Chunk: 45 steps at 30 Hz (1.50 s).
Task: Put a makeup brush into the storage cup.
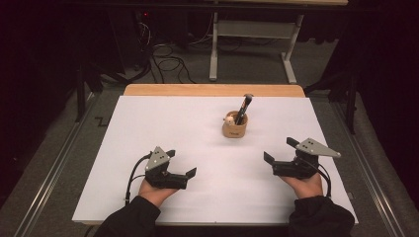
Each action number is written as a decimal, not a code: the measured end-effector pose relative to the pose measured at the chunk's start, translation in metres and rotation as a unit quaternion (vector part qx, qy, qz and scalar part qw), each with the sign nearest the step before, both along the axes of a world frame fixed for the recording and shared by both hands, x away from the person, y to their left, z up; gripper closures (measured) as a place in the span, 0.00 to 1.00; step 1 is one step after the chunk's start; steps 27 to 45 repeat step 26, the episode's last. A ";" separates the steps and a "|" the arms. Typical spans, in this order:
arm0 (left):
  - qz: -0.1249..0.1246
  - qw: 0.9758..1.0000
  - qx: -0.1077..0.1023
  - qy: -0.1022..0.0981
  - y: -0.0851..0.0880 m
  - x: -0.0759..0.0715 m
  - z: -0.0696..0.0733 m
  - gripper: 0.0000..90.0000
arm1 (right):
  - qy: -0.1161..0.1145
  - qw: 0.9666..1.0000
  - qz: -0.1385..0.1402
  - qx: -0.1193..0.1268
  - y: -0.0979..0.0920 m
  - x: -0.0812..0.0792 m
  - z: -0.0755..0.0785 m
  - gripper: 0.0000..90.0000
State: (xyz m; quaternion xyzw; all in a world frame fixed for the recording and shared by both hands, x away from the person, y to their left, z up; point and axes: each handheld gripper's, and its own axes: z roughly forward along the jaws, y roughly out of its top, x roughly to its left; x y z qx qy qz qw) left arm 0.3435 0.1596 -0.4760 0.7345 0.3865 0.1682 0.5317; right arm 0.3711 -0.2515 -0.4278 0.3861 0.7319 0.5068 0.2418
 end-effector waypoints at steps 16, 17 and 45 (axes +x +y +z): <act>0.001 1.000 -0.003 -0.001 -0.002 -0.001 0.001 0.00 | -0.018 1.000 -0.002 0.010 -0.015 -0.020 -0.011 0.00; 0.000 1.000 -0.002 -0.001 -0.002 -0.001 0.001 0.00 | -0.018 1.000 -0.001 0.010 -0.015 -0.021 -0.011 0.00; 0.008 1.000 -0.003 -0.004 0.000 0.000 0.001 0.00 | -0.028 1.000 0.001 0.012 -0.014 -0.022 -0.011 0.00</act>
